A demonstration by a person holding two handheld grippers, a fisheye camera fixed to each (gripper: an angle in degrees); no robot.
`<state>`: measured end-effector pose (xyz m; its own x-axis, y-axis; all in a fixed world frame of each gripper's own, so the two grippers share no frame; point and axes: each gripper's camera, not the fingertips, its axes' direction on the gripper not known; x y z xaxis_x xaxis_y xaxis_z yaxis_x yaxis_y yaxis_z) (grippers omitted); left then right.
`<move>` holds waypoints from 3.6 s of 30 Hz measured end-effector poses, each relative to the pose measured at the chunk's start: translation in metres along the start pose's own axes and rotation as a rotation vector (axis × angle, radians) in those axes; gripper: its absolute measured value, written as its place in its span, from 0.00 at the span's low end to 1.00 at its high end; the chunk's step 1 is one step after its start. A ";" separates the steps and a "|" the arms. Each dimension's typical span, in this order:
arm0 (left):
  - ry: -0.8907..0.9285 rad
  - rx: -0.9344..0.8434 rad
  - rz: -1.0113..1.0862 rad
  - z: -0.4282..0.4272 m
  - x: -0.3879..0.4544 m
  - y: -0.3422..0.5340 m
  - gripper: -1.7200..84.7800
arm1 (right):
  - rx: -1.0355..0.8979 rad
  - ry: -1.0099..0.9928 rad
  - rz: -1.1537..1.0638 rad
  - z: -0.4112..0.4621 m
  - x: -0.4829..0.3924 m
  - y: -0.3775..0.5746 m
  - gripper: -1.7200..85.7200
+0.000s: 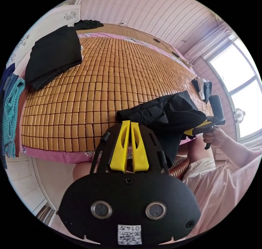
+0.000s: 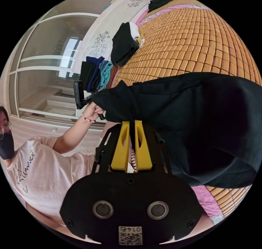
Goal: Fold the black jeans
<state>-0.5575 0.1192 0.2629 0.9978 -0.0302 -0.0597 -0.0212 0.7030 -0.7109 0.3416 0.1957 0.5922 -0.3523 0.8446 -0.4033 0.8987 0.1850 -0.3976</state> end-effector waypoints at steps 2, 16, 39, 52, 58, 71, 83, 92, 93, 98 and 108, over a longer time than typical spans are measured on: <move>-0.005 0.006 0.001 -0.002 -0.001 0.001 0.01 | 0.068 -0.087 0.039 -0.009 0.025 0.012 0.04; 0.012 0.256 0.150 -0.064 0.020 -0.049 0.01 | 0.983 -0.471 -0.102 -0.221 0.090 0.091 0.04; -0.068 0.172 -0.486 -0.085 -0.106 0.070 0.01 | 1.121 0.384 0.641 -0.268 0.169 0.335 0.11; -0.086 0.039 -0.202 -0.026 -0.048 -0.085 0.01 | 0.546 1.021 0.555 -0.243 0.145 0.098 0.09; -0.279 -0.039 -0.099 0.015 -0.022 -0.128 0.01 | 0.486 1.192 0.512 -0.233 0.161 0.055 0.02; -0.358 -0.069 -0.045 0.014 0.010 -0.154 0.01 | 0.392 1.219 0.230 -0.267 0.174 -0.045 0.02; -0.440 -0.128 0.008 0.023 0.043 -0.188 0.01 | 0.618 1.375 0.481 -0.275 0.169 -0.023 0.01; -0.428 -0.083 -0.034 0.029 0.064 -0.201 0.01 | 0.517 1.208 0.466 -0.296 0.218 0.007 0.01; -0.429 -0.083 -0.031 0.030 0.065 -0.203 0.01 | 0.512 1.196 0.471 -0.298 0.219 0.009 0.01; -0.335 -0.024 -0.058 0.020 0.078 -0.208 0.01 | 0.661 1.172 0.422 -0.293 0.180 0.076 0.02; 0.035 -0.111 0.418 0.032 0.216 -0.181 0.07 | 0.731 1.012 0.689 -0.241 0.166 0.270 0.16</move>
<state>-0.3361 0.0079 0.4010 0.8992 0.2158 -0.3807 -0.4318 0.5793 -0.6914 0.5883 0.5070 0.6166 0.7077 0.7041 -0.0586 0.3664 -0.4367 -0.8216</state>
